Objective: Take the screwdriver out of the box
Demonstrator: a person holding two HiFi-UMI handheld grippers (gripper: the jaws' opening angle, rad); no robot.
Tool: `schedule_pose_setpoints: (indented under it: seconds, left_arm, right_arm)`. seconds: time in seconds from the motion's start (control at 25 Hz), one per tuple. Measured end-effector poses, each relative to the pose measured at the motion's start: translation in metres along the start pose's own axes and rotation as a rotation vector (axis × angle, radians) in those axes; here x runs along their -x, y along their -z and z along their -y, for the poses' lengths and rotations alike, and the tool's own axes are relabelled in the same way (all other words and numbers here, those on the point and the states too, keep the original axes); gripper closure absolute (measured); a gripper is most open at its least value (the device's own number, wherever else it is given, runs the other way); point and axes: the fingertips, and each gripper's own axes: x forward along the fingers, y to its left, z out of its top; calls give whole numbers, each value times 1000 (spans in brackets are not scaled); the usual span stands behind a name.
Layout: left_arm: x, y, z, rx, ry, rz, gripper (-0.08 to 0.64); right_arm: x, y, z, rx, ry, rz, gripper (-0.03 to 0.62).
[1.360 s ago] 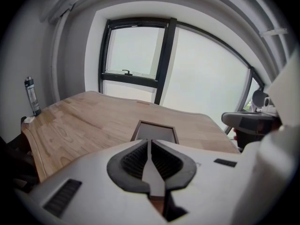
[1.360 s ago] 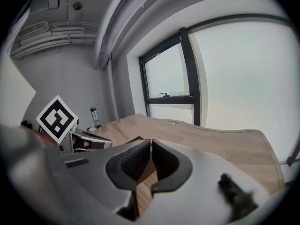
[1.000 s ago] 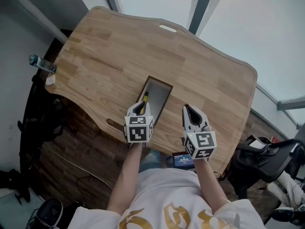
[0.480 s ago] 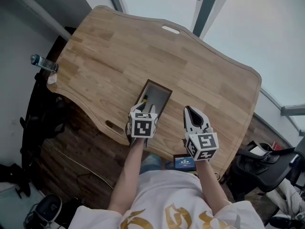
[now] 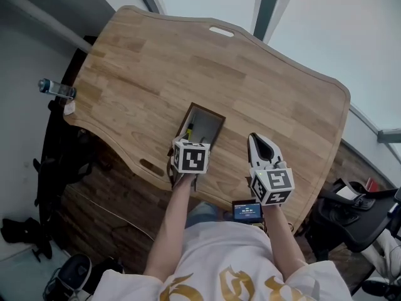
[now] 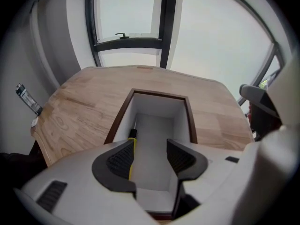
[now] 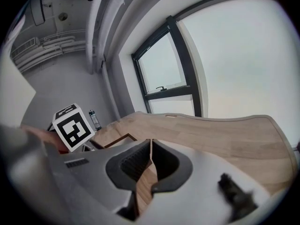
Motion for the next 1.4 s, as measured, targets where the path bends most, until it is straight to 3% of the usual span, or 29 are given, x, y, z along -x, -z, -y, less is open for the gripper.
schedule_pose_setpoints:
  seconds: [0.2, 0.52, 0.92, 1.16, 1.4]
  left_arm:
    - [-5, -2, 0, -66, -42, -44, 328]
    - [-21, 1, -3, -53, -103, -139, 327]
    - [-38, 2, -7, -56, -142, -183, 341]
    - [-44, 3, -5, -27, -112, -189, 342]
    - [-54, 11, 4, -12, -6, -251, 380]
  right_arm:
    - [-5, 1, 4, -17, 0, 1, 558]
    - [-9, 2, 20, -42, 10, 3, 558]
    - [-10, 6, 30, -67, 22, 0, 558]
    - [-12, 7, 31, -76, 12, -4, 558]
    - [-14, 8, 28, -73, 0, -13, 558]
